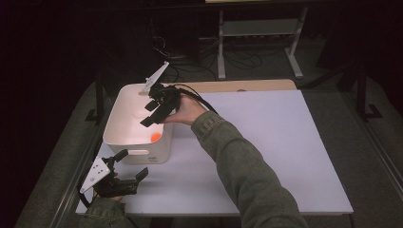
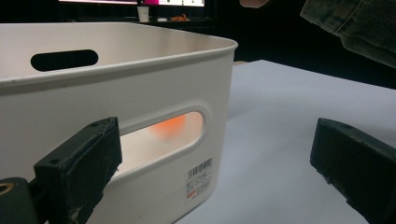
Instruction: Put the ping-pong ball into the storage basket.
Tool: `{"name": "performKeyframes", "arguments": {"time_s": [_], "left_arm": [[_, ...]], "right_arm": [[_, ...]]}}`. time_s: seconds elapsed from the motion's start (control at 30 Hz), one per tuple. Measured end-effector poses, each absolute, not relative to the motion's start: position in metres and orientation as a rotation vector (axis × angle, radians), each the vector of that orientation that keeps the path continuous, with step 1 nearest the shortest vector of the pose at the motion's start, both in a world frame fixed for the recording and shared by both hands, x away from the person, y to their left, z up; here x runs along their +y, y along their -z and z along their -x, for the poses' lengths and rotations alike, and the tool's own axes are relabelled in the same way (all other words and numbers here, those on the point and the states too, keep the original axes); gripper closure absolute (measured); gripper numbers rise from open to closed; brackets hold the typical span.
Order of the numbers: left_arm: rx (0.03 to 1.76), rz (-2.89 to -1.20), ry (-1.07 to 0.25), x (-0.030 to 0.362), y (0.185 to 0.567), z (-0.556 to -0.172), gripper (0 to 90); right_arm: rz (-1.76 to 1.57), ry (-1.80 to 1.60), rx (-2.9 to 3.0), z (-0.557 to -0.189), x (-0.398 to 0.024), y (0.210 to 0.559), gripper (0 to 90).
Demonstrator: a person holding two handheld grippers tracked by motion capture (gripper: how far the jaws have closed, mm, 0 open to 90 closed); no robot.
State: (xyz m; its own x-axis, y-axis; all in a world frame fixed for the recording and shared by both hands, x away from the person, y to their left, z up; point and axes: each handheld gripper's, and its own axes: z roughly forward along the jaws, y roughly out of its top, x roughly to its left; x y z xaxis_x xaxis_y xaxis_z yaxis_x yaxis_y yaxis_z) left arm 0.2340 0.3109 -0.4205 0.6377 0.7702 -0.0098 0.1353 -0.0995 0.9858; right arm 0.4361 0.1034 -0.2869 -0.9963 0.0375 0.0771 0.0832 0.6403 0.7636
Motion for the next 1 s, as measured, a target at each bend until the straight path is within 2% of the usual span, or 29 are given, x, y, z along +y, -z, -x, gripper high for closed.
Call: {"name": "performKeyframes", "arguments": {"time_s": [0.1, 0.23, 0.33, 0.47, 1.0], "left_arm": [[0.763, -1.61, -0.631, 0.311, 0.421, -0.234, 1.6], [0.762, -1.612, -0.632, 0.31, 0.42, -0.234, 1.6], [0.763, -1.616, -0.636, 0.31, 0.421, -0.234, 1.6], [0.754, -1.631, -0.641, 0.309, 0.421, -0.234, 1.6], [0.757, -1.62, -0.636, 0.309, 0.42, -0.234, 1.6]], "right_arm": [[0.11, 1.326, -2.798, -0.436, 0.1, 0.285, 23.1], [0.135, 1.348, -2.788, -0.438, 0.091, 0.281, 12.8], [0.143, 1.349, -2.804, -0.438, 0.087, 0.28, 11.5], [0.205, 1.375, -2.825, -0.441, 0.078, 0.281, 1.1], [0.286, 1.445, -2.82, -0.44, 0.048, 0.278, 0.0]]}}
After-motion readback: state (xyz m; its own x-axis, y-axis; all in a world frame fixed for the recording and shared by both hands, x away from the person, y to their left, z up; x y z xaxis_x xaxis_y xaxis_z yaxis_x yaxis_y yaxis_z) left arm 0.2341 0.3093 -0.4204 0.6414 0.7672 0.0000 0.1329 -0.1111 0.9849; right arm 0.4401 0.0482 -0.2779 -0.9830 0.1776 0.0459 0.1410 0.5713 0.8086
